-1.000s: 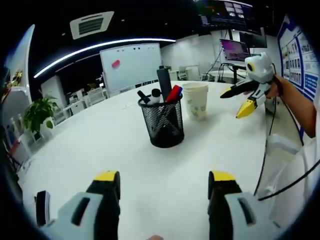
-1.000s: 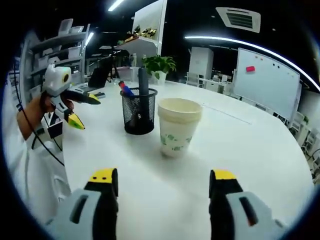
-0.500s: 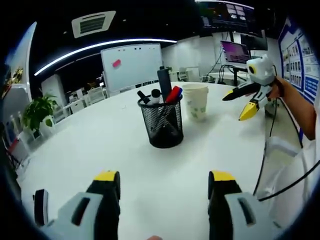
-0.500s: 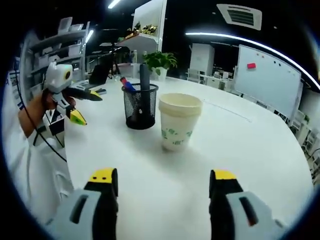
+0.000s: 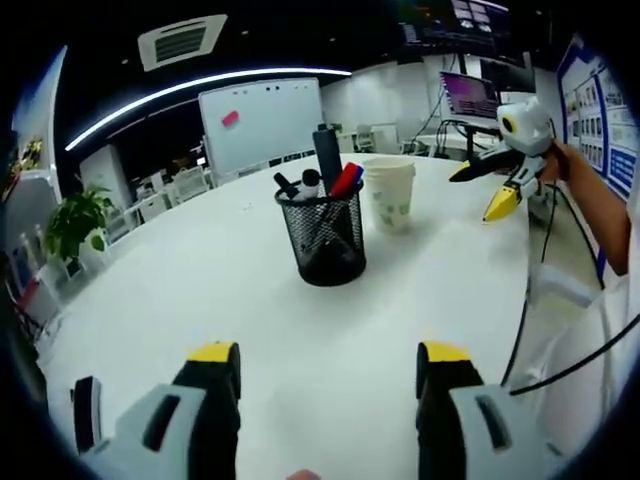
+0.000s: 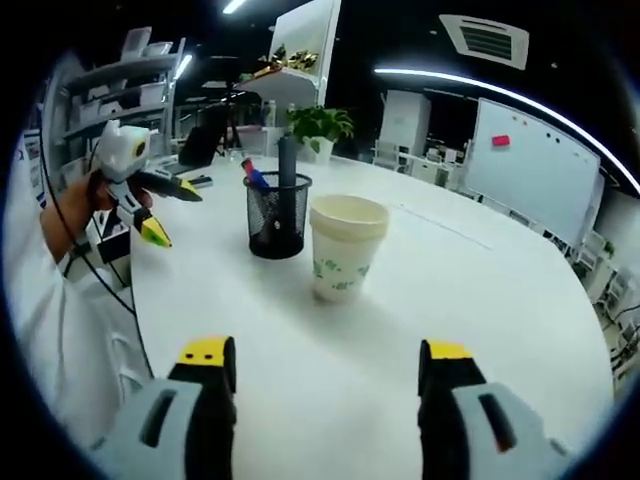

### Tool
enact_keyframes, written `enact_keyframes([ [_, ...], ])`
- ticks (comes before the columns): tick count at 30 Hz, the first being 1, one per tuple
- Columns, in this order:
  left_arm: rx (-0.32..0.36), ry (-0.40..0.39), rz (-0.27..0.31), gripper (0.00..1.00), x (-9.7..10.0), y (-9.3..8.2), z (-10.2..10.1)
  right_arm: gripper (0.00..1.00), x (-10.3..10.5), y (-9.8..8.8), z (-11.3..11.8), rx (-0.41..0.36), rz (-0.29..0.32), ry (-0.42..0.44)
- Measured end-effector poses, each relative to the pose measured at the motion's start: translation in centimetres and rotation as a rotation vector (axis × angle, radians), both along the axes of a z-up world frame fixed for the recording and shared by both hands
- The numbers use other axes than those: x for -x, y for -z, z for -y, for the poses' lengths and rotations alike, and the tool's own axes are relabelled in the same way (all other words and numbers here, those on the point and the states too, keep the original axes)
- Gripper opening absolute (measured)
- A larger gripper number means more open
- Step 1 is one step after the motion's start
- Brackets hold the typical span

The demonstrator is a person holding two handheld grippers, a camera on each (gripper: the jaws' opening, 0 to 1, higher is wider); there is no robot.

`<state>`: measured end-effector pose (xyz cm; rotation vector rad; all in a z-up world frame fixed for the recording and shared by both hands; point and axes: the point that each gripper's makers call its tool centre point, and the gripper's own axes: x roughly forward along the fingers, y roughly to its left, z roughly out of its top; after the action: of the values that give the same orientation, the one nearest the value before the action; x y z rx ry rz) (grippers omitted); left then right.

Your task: Place the scattered laser pointers and whiteboard markers into the pen holder and stack the scattered paper cups together

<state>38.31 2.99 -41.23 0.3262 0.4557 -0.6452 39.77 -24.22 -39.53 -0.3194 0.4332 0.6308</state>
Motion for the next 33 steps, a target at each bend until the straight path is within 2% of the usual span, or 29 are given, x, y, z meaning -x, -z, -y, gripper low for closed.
enact_keyframes([
  [9, -0.011, 0.002, -0.001, 0.73, 0.3, -0.6, 0.0, 0.74, 0.6, -1.5, 0.5, 0.020, 0.023, 0.002],
  [19, -0.034, 0.012, 0.000, 0.73, 0.6, -1.2, -0.3, 0.72, 0.7, -1.6, 1.5, 0.046, 0.022, 0.019],
  [23, -0.041, 0.015, 0.003, 0.73, 0.7, -1.4, -0.4, 0.72, 0.9, -2.1, 1.7, 0.051, 0.041, 0.013],
  [25, -0.044, 0.003, -0.020, 0.73, 0.8, -1.1, -0.8, 0.73, 1.0, -2.2, 1.8, 0.047, 0.043, 0.011],
  [33, -0.062, -0.001, -0.040, 0.73, 1.6, -1.0, -1.2, 0.73, 1.1, -2.7, 2.5, 0.059, 0.051, 0.031],
])
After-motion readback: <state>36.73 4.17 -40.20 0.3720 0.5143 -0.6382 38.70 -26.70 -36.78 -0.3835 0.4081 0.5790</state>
